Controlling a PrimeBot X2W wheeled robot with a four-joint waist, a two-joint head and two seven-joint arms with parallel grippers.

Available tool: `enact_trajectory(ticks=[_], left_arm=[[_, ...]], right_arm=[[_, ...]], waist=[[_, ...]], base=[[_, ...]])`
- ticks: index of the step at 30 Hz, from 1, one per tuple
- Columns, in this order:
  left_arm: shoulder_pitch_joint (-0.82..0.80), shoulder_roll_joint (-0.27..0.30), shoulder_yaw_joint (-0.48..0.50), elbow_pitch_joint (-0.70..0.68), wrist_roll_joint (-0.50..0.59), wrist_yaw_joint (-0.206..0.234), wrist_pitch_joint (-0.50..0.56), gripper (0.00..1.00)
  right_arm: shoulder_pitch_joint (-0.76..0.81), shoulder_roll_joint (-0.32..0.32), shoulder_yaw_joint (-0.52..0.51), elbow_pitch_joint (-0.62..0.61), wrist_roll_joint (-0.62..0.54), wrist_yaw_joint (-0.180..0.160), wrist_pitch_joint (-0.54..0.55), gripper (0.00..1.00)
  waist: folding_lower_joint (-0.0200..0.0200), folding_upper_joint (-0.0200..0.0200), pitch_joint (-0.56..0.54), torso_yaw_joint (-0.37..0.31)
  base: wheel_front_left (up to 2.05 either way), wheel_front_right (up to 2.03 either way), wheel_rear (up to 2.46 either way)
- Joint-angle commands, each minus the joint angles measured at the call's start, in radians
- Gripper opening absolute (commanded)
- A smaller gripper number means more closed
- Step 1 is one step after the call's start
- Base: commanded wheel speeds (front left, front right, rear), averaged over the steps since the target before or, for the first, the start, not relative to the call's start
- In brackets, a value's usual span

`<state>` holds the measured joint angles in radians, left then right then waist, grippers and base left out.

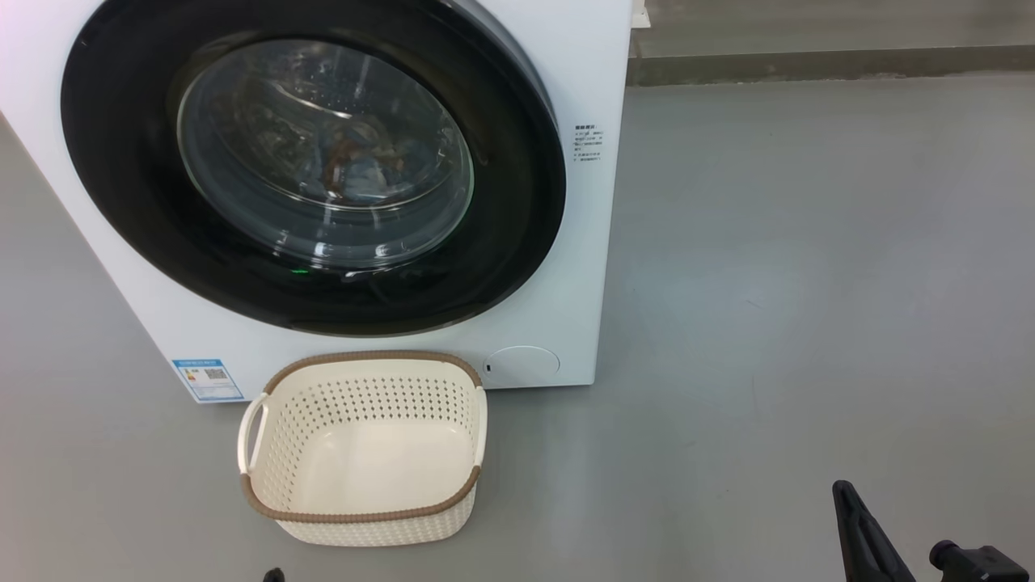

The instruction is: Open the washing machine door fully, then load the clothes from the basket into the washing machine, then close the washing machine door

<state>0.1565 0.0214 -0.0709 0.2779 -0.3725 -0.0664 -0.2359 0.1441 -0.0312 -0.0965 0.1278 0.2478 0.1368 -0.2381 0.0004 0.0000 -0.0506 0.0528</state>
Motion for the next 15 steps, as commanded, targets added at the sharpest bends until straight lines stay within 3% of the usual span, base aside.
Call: enact_trajectory(ticks=[1, 5, 15], left_arm=[[-0.023, 0.009, 0.012, -0.021, -0.026, -0.004, 0.006, 0.00], [-0.031, 0.010, 0.017, -0.021, -0.067, -0.006, 0.017, 0.00], [-0.052, 0.011, 0.031, -0.023, -0.170, -0.011, 0.046, 0.00]], right_arm=[[-0.027, -0.005, 0.000, -0.020, 0.027, 0.000, 0.004, 0.00], [-0.035, -0.005, -0.001, -0.015, 0.072, -0.001, 0.016, 0.00], [-0.055, -0.006, -0.002, -0.003, 0.186, -0.001, 0.046, 0.00]], waist=[[0.0016, 0.0000, 0.000, -0.001], [-0.0003, 0.0000, 0.004, -0.002], [-0.0004, 0.0000, 0.009, -0.007]], base=[[0.00, 0.00, 0.00], [0.00, 0.00, 0.00], [0.00, 0.00, 0.00]])
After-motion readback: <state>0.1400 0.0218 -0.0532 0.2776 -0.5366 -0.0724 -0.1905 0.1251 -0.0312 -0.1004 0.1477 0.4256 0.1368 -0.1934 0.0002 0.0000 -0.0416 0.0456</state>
